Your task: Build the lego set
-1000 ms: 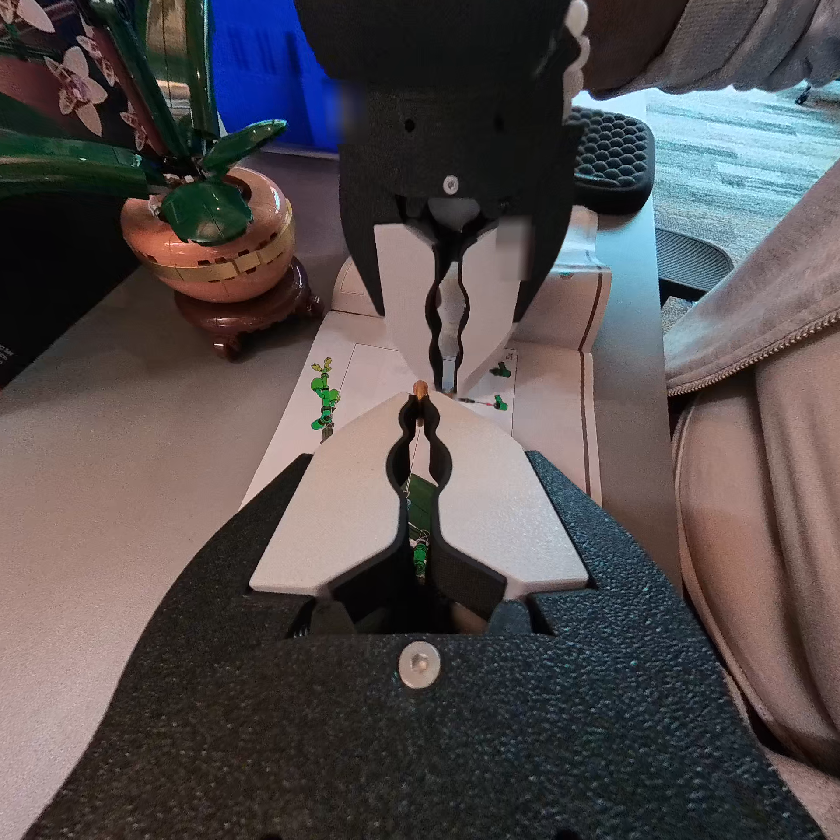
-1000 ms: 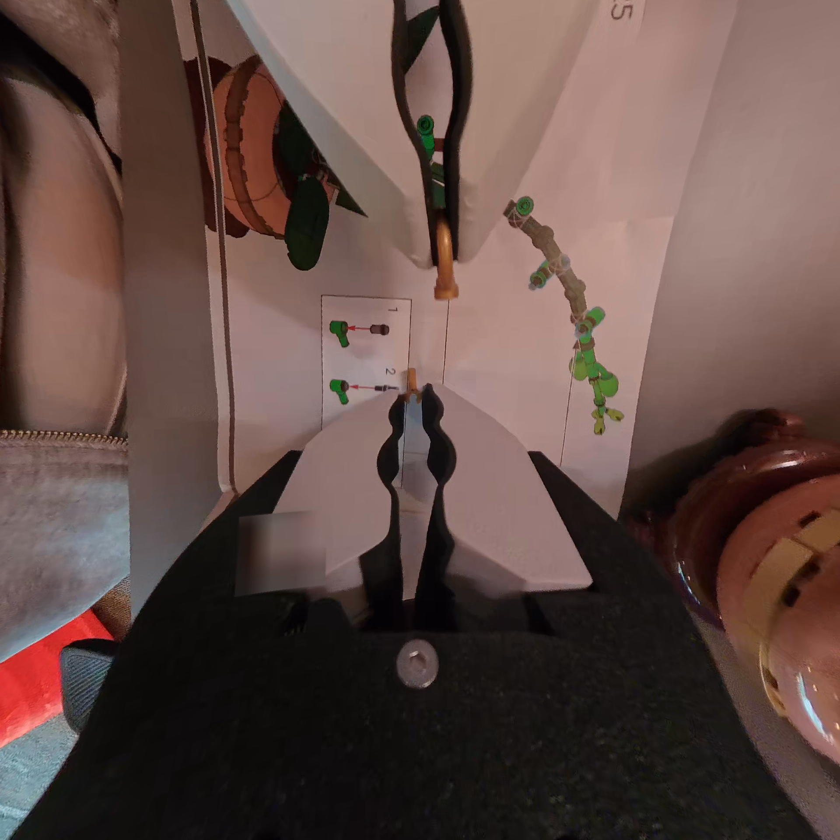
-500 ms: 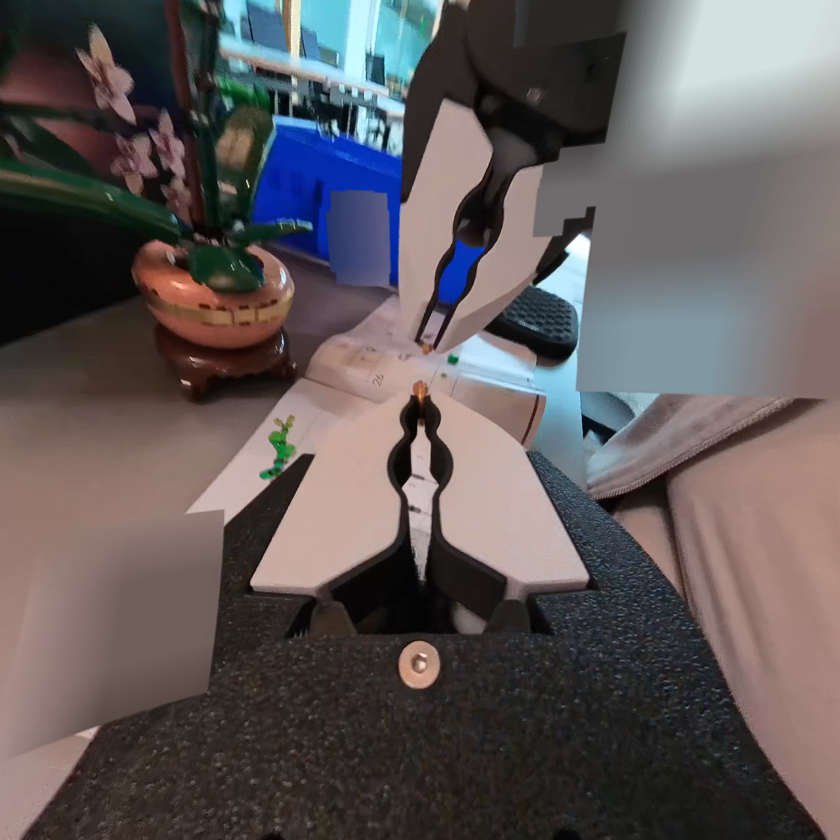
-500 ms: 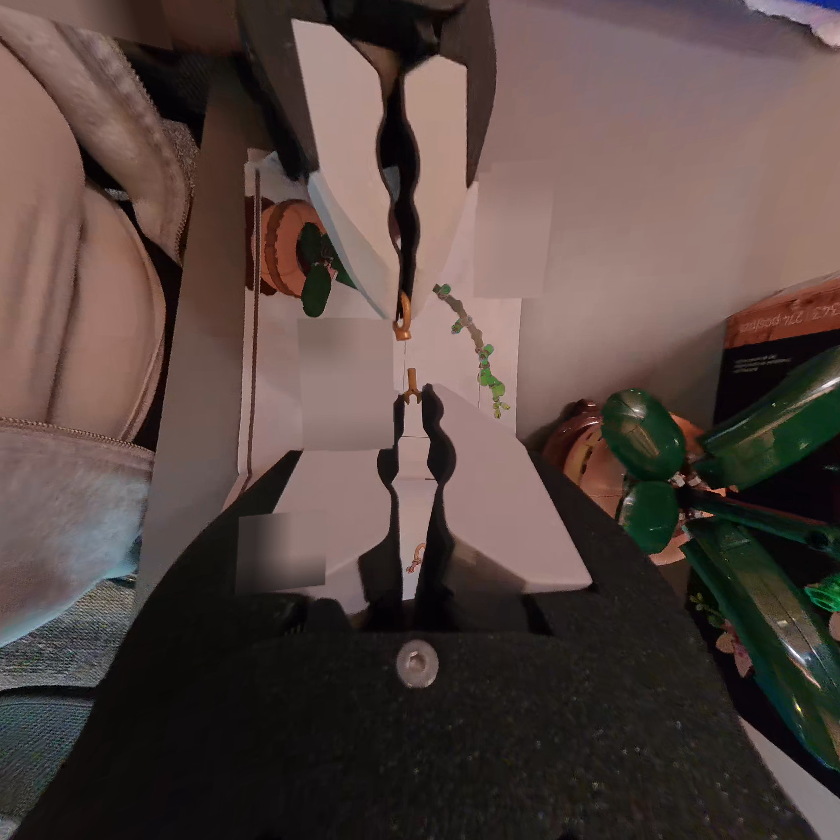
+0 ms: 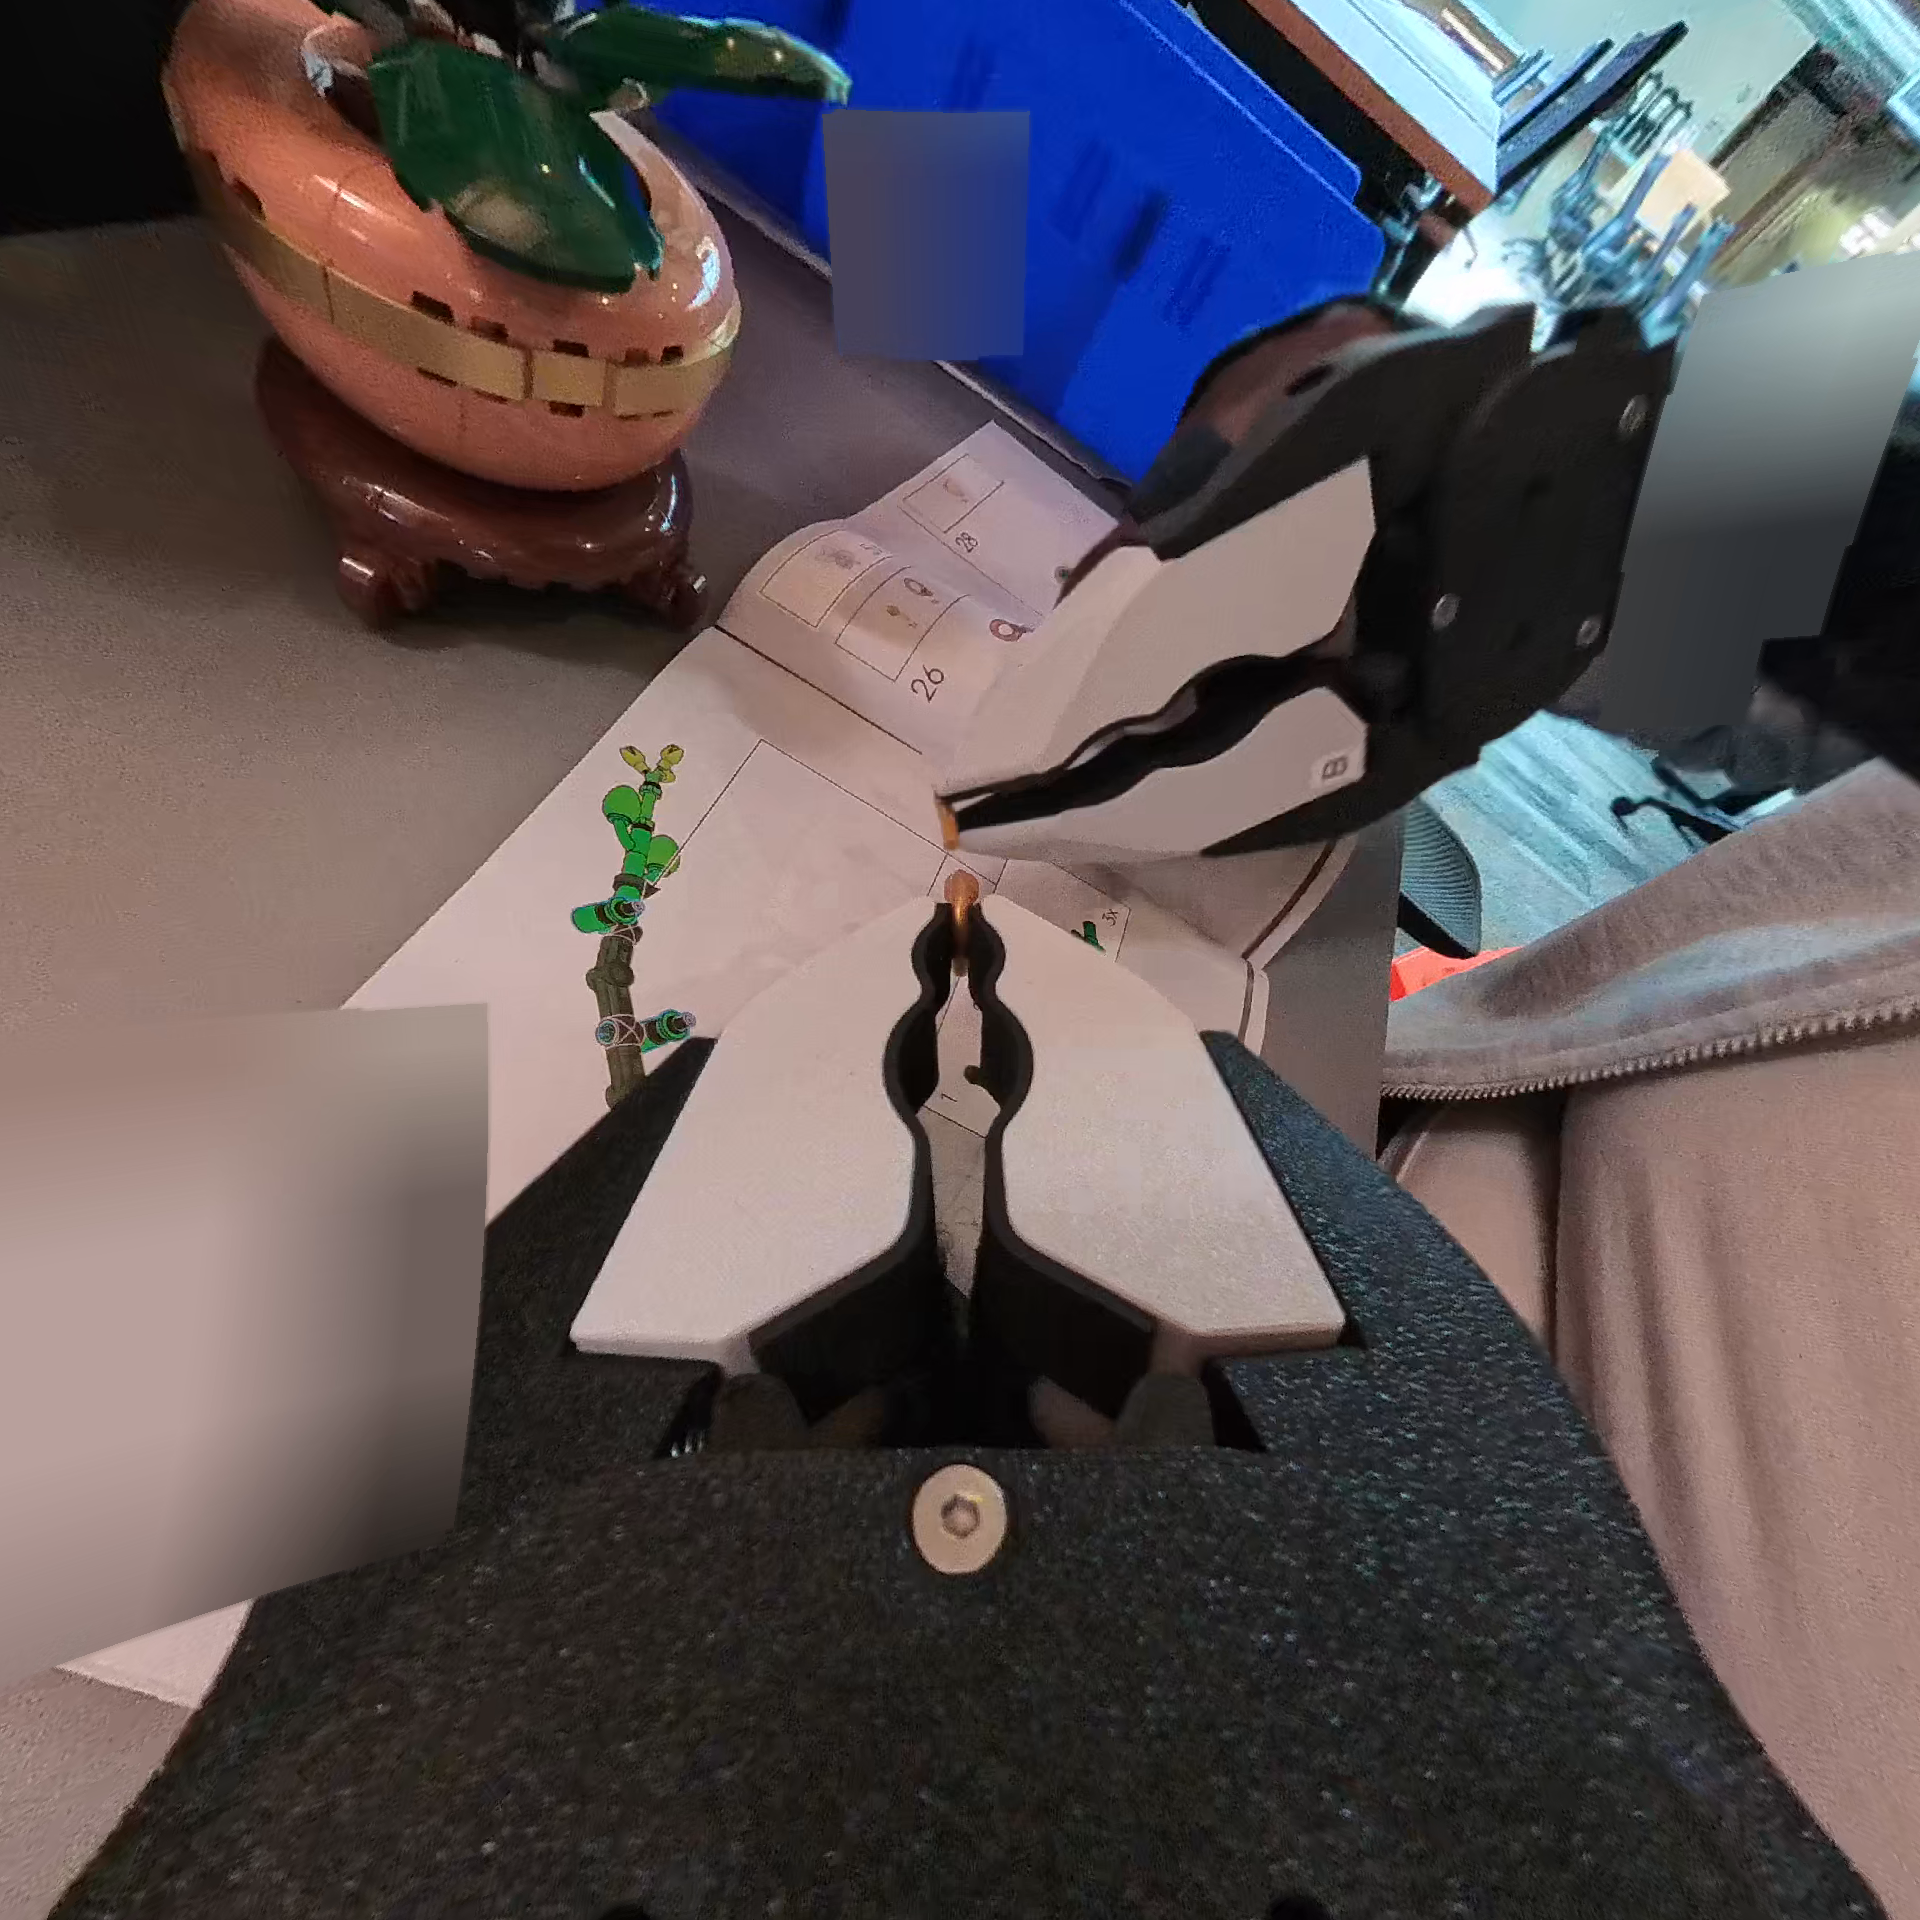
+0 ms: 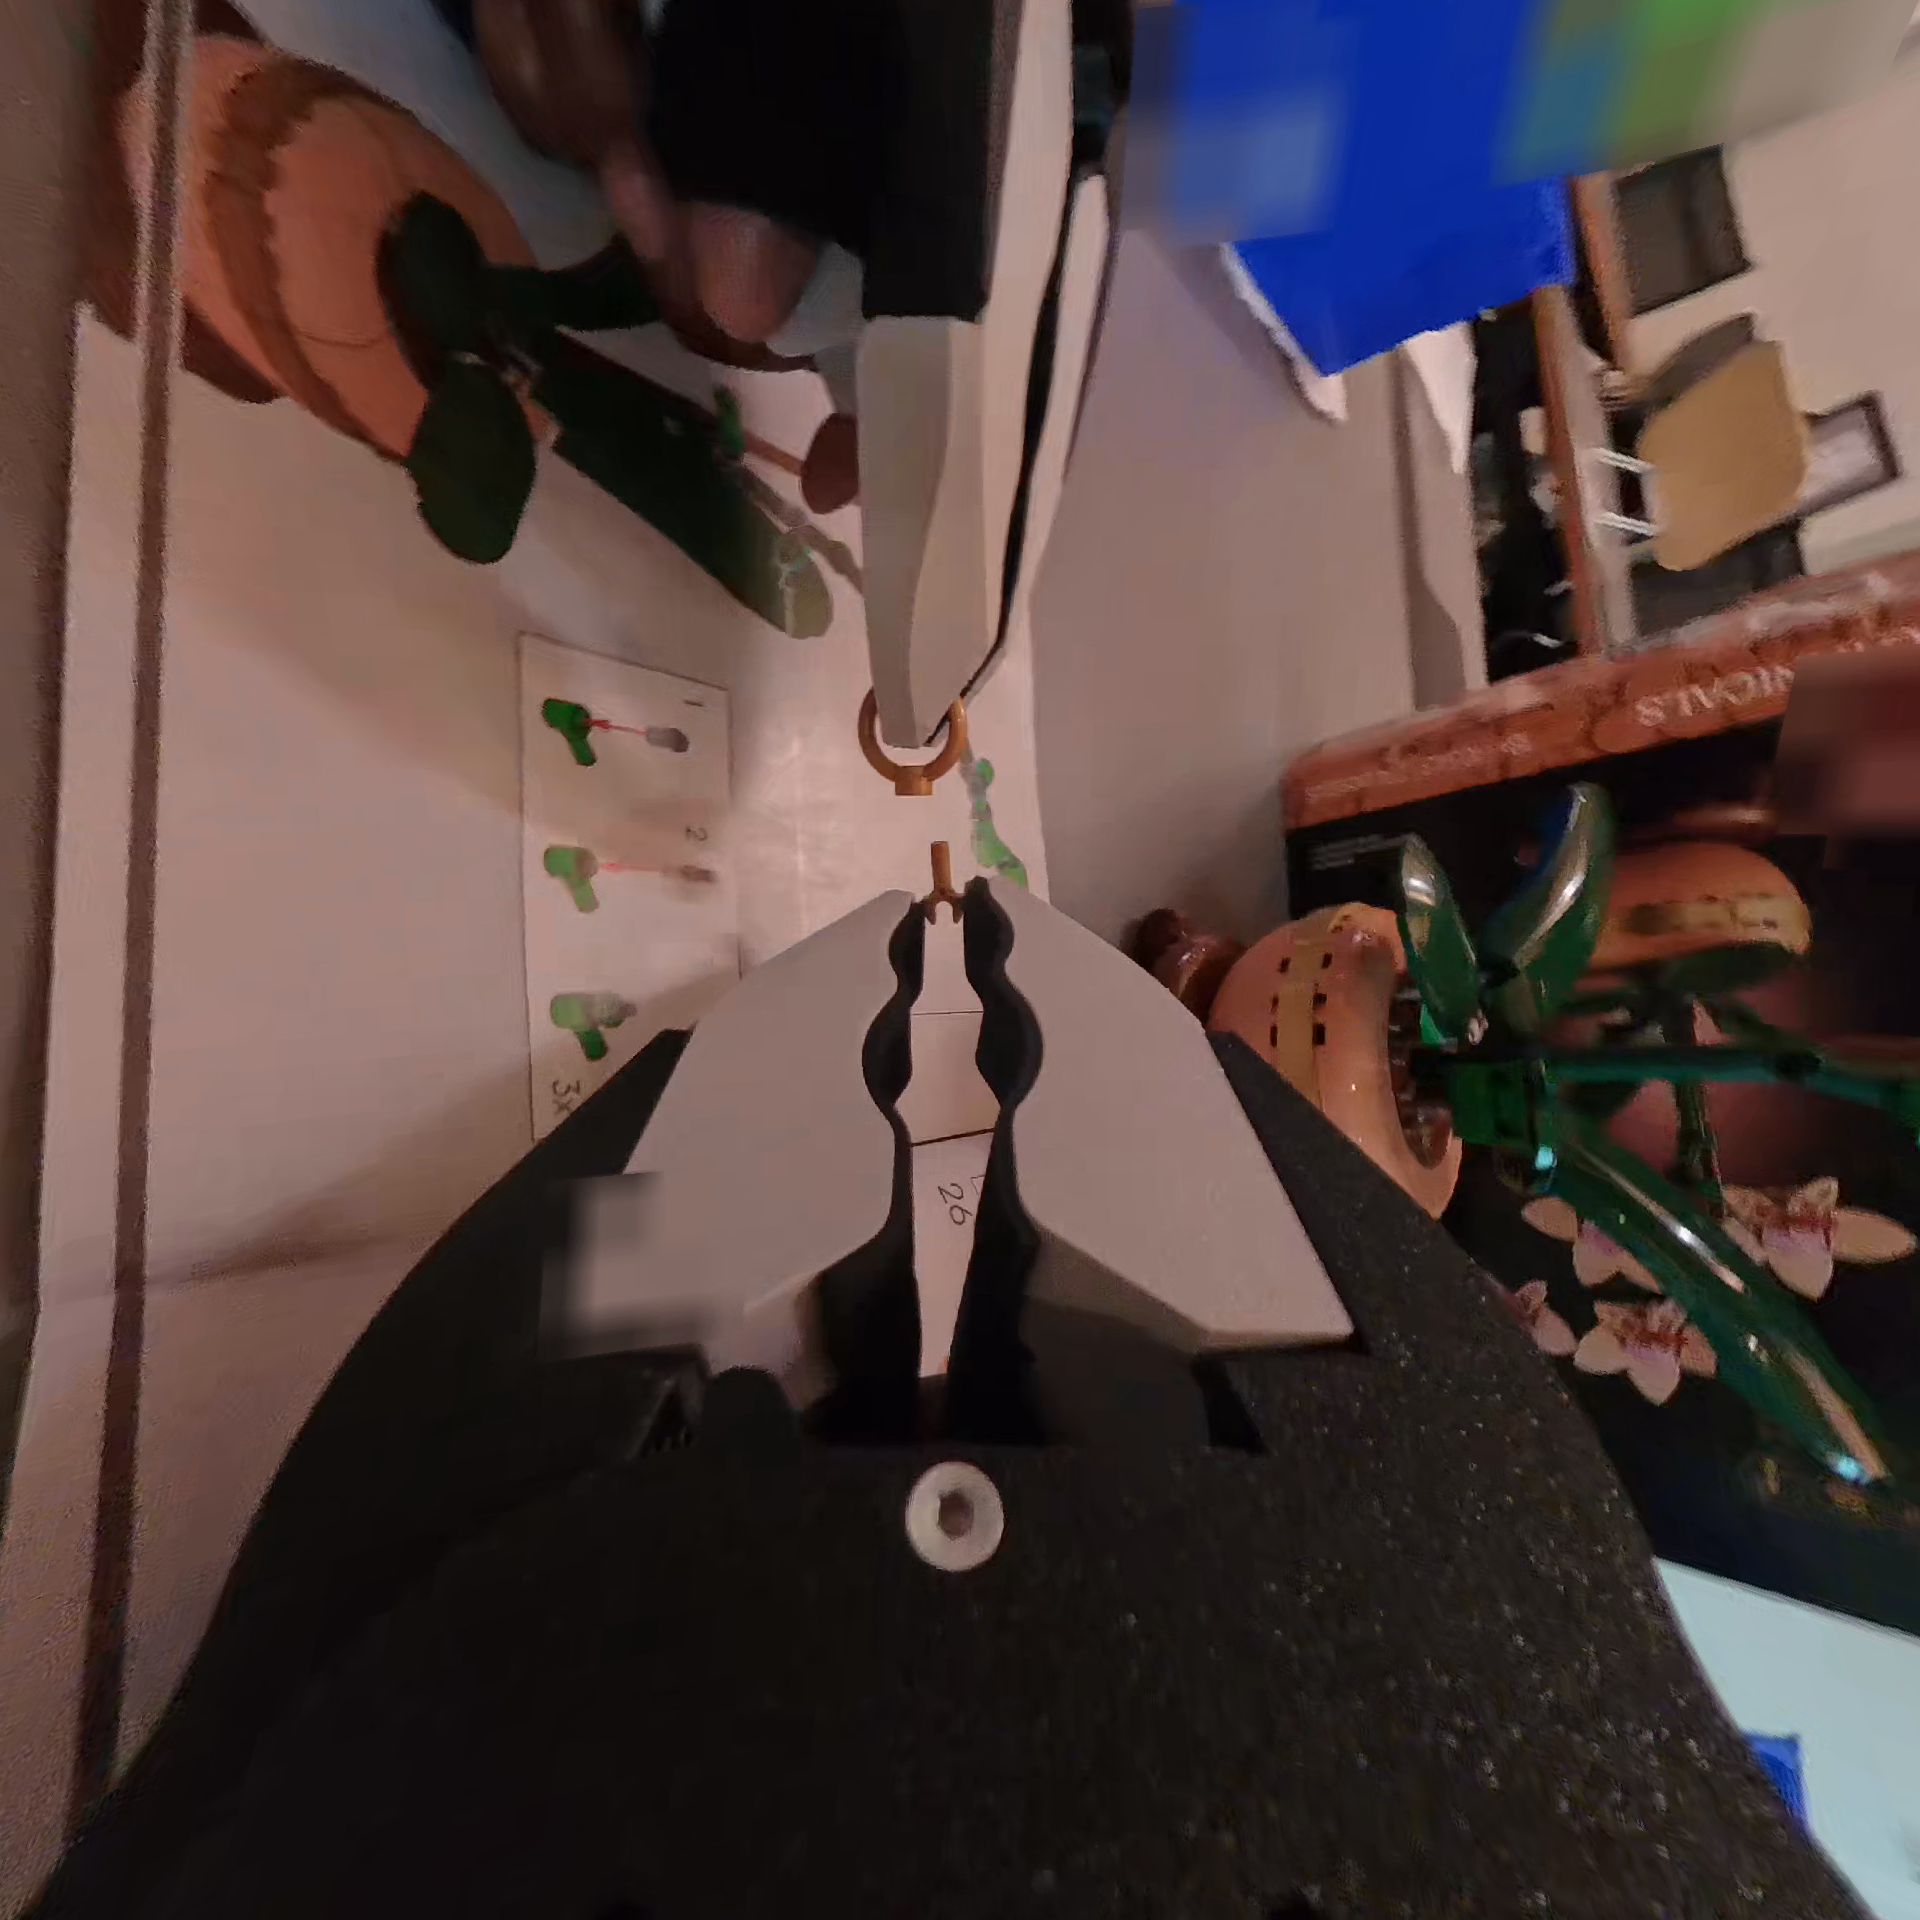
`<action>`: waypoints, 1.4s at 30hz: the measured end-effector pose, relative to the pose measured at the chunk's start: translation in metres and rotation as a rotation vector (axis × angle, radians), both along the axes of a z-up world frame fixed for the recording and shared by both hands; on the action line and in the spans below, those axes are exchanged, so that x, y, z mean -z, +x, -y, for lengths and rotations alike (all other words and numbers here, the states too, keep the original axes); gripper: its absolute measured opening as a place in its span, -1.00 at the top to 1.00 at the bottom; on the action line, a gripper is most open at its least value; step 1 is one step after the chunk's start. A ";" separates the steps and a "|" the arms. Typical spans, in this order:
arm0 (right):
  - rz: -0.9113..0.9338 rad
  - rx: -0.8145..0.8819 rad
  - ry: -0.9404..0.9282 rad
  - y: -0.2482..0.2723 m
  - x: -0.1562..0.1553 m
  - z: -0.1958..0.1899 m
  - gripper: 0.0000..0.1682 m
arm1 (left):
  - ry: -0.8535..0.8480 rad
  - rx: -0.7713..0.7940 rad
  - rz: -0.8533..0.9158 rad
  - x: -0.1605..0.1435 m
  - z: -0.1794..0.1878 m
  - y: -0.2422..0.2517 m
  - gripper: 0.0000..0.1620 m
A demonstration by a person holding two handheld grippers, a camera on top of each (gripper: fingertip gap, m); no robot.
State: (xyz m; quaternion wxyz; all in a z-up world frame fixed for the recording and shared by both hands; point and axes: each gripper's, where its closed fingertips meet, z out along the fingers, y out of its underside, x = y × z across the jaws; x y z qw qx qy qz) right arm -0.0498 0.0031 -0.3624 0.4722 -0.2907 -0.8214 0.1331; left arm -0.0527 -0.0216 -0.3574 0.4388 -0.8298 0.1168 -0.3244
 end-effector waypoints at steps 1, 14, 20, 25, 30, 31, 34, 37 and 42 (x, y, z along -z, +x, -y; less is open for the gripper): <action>-0.034 0.031 -0.027 -0.001 -0.001 -0.002 0.91 | -0.002 -0.004 0.011 0.000 0.000 -0.001 0.98; -0.235 0.056 0.052 0.000 0.005 -0.001 0.92 | -0.023 -0.045 -0.012 0.004 -0.004 -0.004 0.98; -0.265 0.074 0.063 -0.001 0.002 -0.002 0.92 | -0.020 -0.062 -0.012 0.004 -0.009 0.000 0.98; -0.252 0.078 0.075 -0.001 0.004 -0.002 0.92 | -0.011 -0.067 -0.012 0.003 -0.009 0.000 0.98; -0.250 0.079 0.079 -0.001 0.004 -0.002 0.92 | -0.011 -0.075 -0.056 0.005 -0.010 0.000 0.98; -0.249 0.079 0.080 -0.001 0.004 -0.002 0.92 | -0.008 -0.076 -0.061 0.005 -0.010 0.000 0.98; -0.247 0.079 0.082 -0.002 0.004 -0.002 0.92 | -0.001 -0.076 -0.064 0.005 -0.010 0.001 0.98; -0.248 0.079 0.082 -0.002 0.005 -0.002 0.92 | -0.007 -0.070 -0.072 0.006 -0.010 0.002 0.98; -0.251 0.075 0.083 -0.002 0.004 -0.002 0.92 | -0.010 -0.068 -0.059 0.005 -0.011 0.004 0.98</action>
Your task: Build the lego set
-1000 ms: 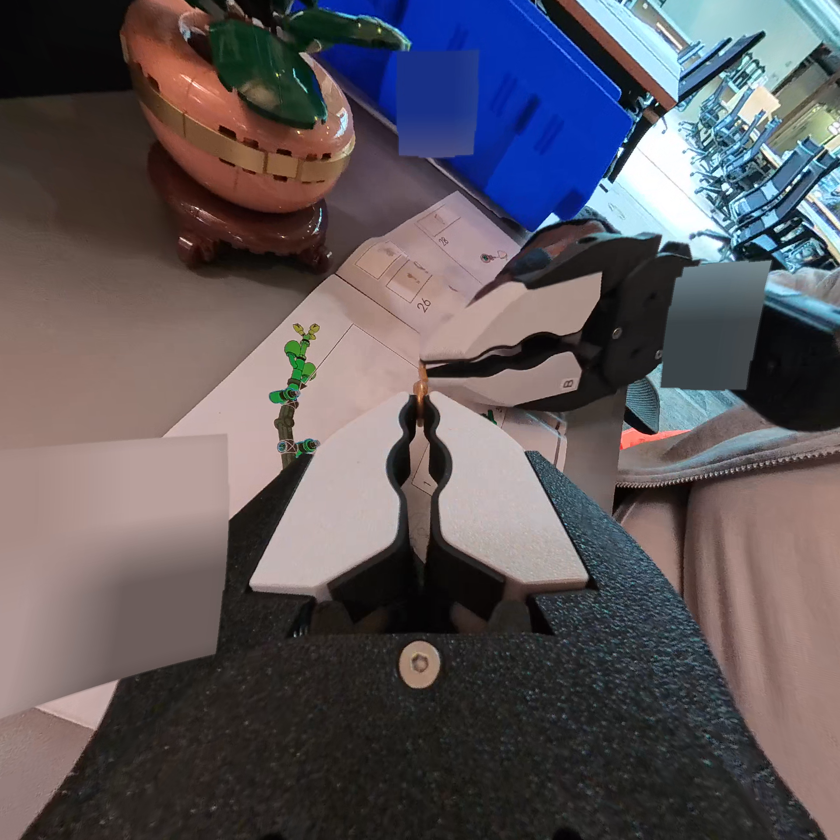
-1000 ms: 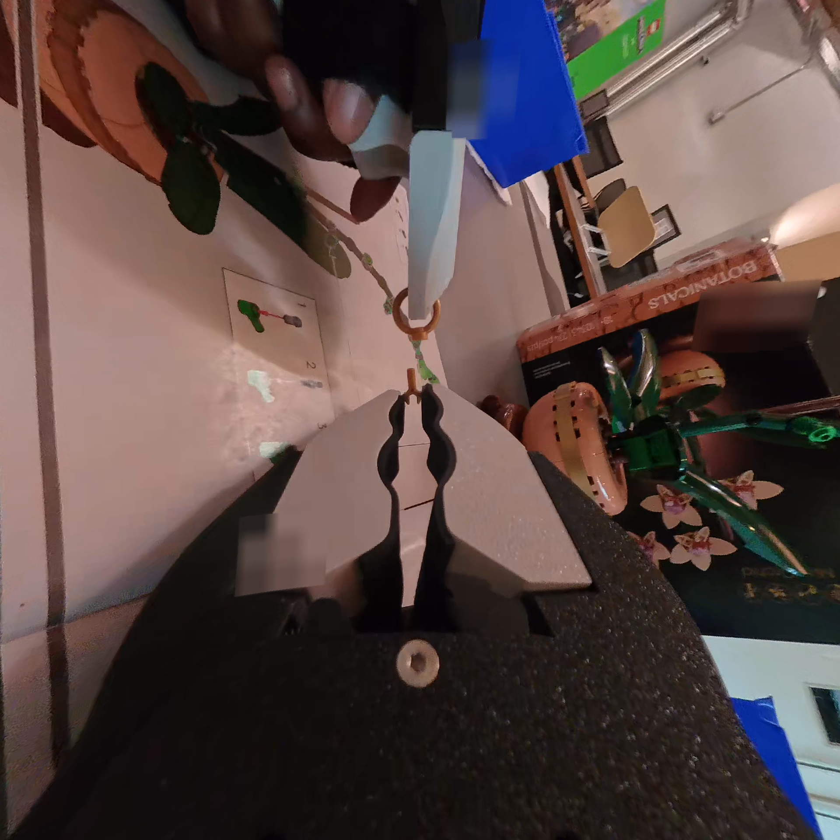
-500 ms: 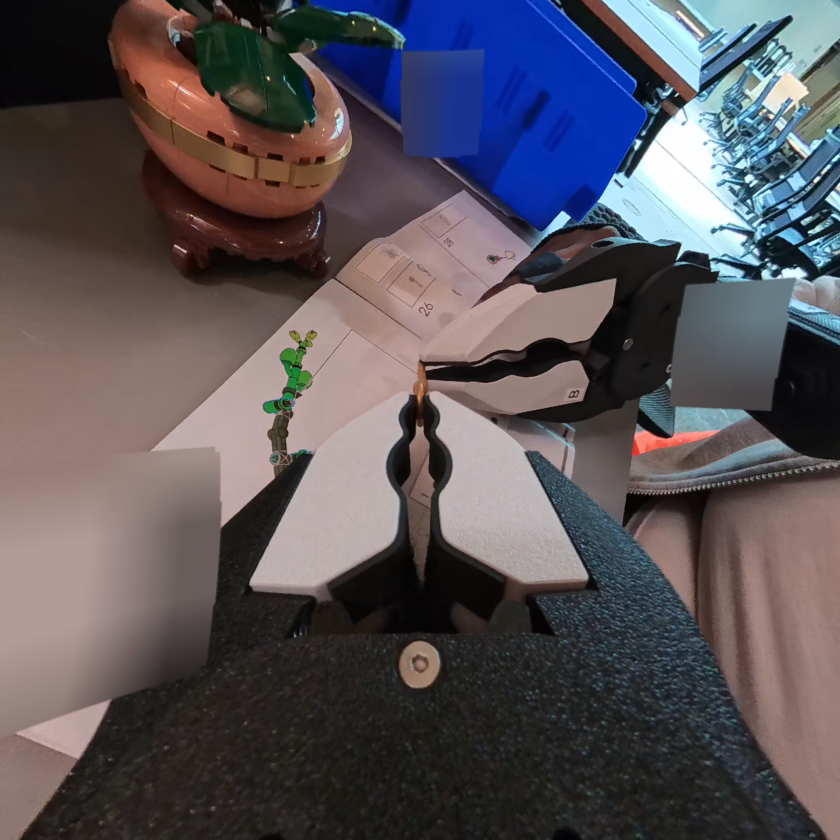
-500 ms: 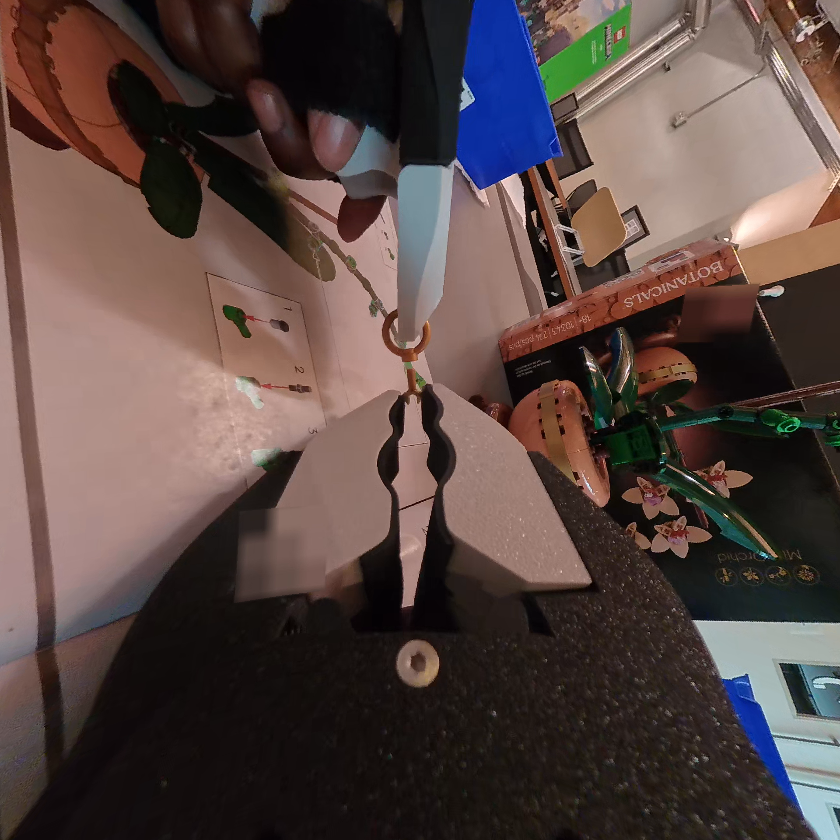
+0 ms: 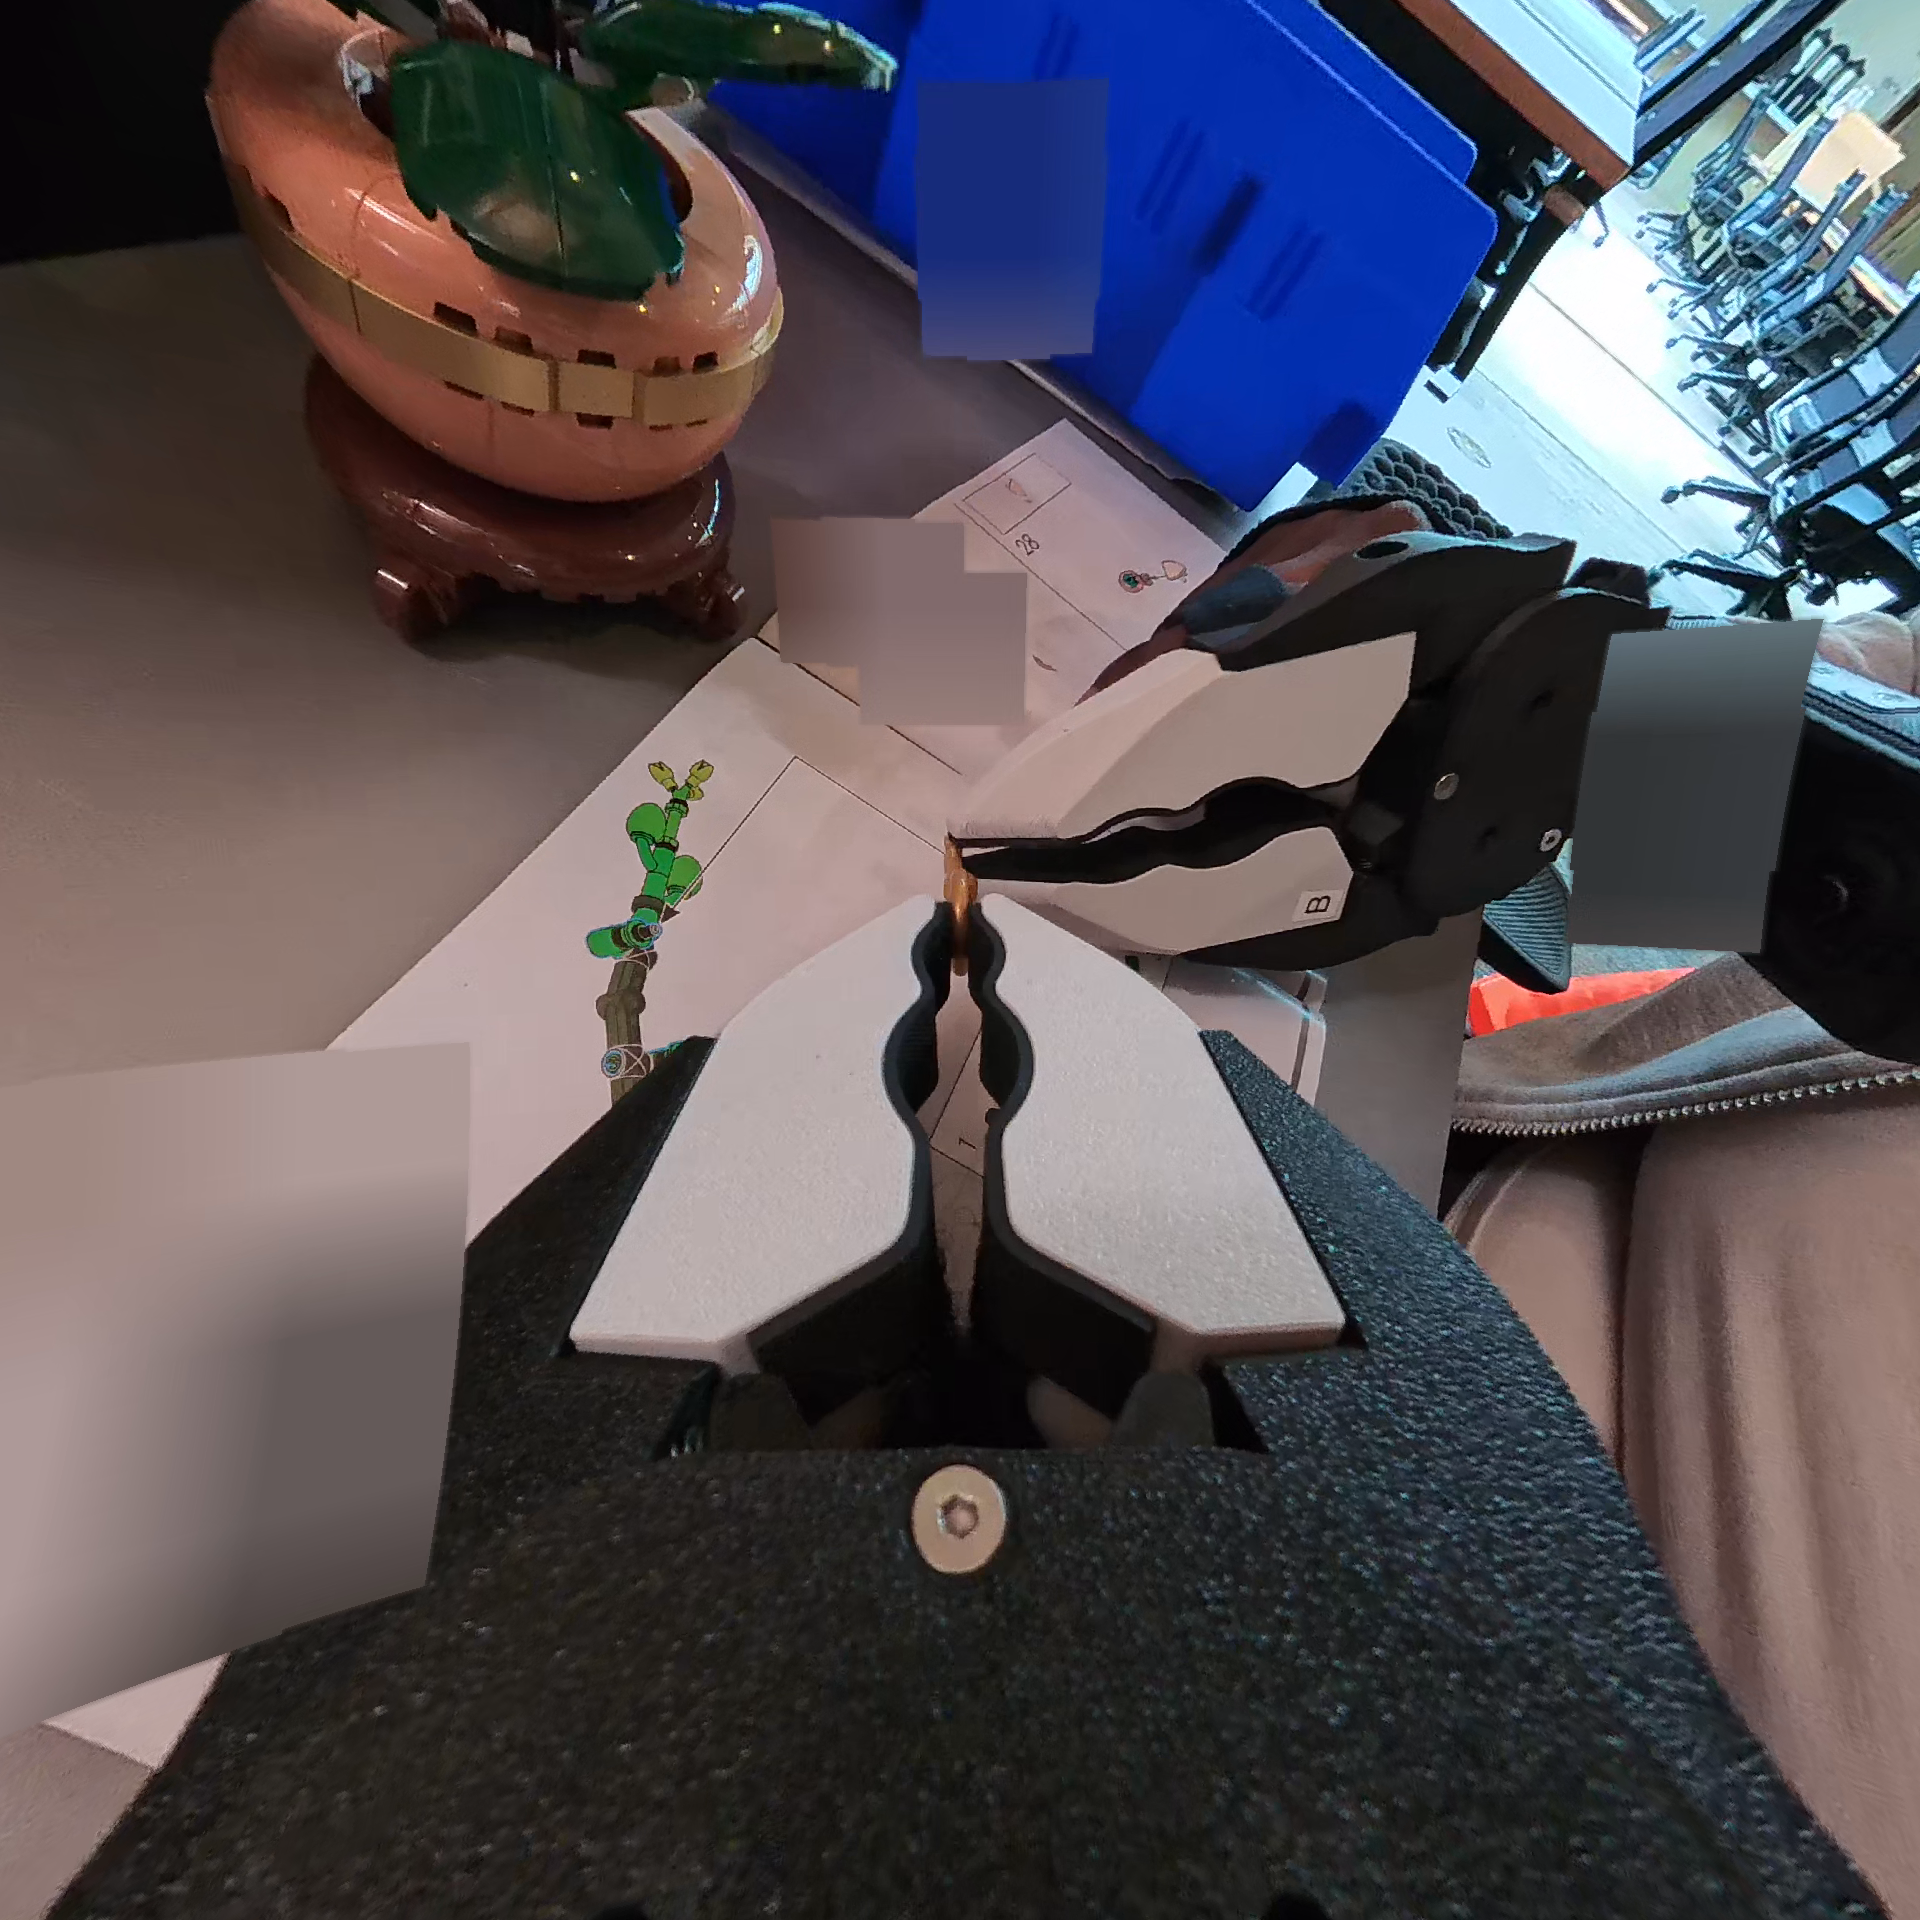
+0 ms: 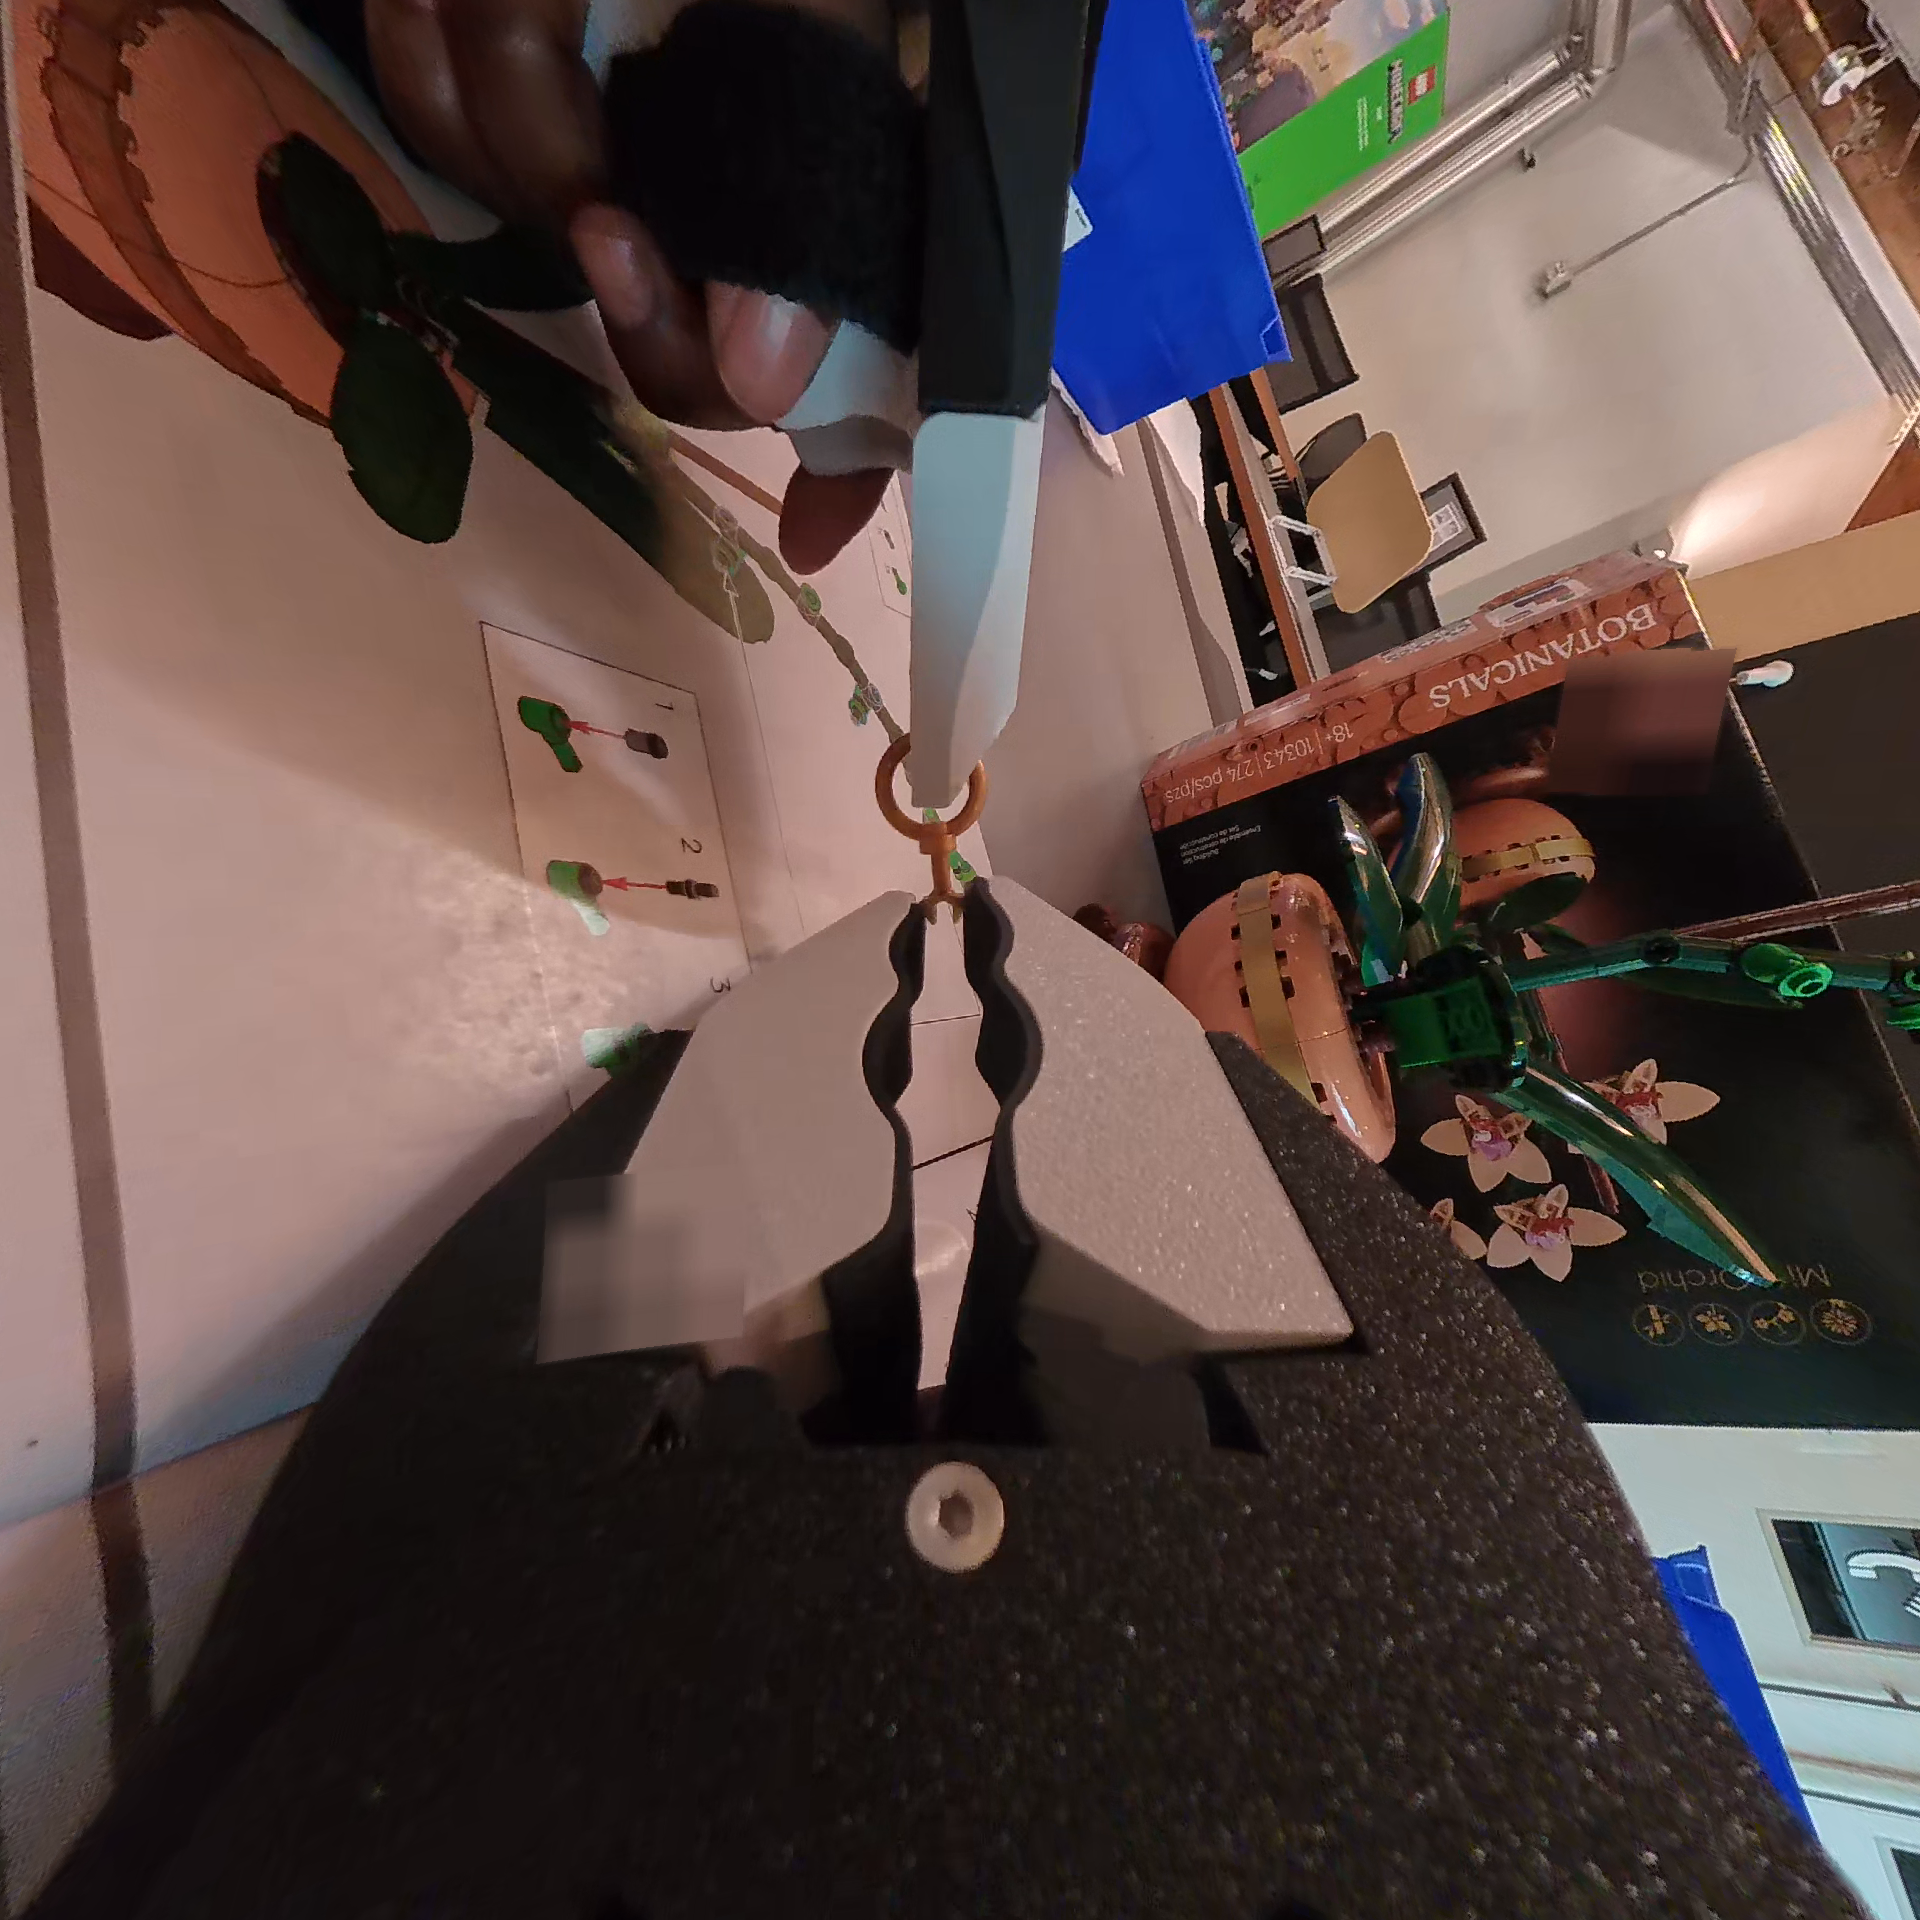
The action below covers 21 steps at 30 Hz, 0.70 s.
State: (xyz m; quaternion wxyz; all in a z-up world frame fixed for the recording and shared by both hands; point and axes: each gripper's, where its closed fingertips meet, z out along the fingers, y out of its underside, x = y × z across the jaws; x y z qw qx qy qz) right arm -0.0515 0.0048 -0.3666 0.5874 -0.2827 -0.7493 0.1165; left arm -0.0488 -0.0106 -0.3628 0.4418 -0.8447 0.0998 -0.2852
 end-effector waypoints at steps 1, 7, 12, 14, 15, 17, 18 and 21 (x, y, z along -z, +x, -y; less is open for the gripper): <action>-0.001 0.000 0.000 0.000 0.000 0.000 0.92 | -0.001 -0.001 0.001 0.000 0.000 0.000 0.98; -0.002 -0.004 0.002 0.000 0.000 0.001 0.92 | -0.006 -0.009 -0.005 0.001 -0.001 -0.001 0.98; -0.003 -0.008 0.003 0.000 0.000 0.001 0.92 | -0.001 0.005 -0.007 0.000 0.000 0.001 0.98; -0.003 -0.009 0.002 -0.001 0.000 0.001 0.92 | -0.004 0.001 -0.003 0.001 -0.001 0.001 0.98; -0.005 -0.010 0.002 0.000 -0.001 0.002 0.92 | -0.006 -0.004 0.003 0.001 -0.001 0.000 0.98; -0.007 -0.011 0.002 -0.001 -0.001 0.002 0.92 | -0.008 -0.011 0.006 0.001 -0.002 -0.001 0.98; -0.006 -0.010 0.002 -0.001 -0.001 0.002 0.92 | -0.008 -0.013 0.003 0.001 -0.002 -0.001 0.98; -0.006 -0.011 0.002 -0.001 -0.001 0.002 0.92 | -0.005 -0.015 -0.004 0.001 -0.002 -0.001 0.98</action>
